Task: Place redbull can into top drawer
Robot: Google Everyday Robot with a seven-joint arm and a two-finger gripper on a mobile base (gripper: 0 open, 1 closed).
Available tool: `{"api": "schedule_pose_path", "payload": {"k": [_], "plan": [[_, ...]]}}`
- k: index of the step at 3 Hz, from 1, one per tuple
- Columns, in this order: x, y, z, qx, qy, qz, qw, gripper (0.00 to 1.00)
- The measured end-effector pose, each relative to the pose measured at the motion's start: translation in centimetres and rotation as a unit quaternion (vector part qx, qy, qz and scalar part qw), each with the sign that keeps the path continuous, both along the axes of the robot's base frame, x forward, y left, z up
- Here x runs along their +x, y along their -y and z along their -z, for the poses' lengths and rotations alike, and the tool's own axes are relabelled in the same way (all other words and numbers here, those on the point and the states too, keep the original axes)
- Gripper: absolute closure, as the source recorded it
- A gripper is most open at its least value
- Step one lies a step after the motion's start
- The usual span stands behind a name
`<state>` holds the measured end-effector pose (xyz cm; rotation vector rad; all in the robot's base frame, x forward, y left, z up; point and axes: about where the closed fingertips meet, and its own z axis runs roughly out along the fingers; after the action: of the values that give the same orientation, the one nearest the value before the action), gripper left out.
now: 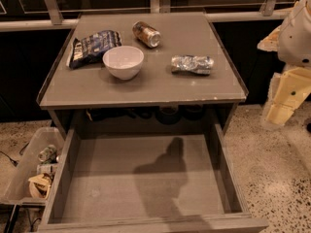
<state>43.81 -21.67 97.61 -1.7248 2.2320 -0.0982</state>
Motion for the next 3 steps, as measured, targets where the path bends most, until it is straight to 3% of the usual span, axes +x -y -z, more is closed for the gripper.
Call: {"api": "schedule_pose_path", "payload": {"k": [1,2,3], "plan": [[0.5,-0.2,-0.2,0.006,0.010,-0.005,0.9999,0.00],[2.8,-1.3,-0.6,0.024,0.036,-0.033,0.9985,0.00],[5.8,-2.0,-0.8,0.059,0.068,-0.060,0.9941,0.00]]}}
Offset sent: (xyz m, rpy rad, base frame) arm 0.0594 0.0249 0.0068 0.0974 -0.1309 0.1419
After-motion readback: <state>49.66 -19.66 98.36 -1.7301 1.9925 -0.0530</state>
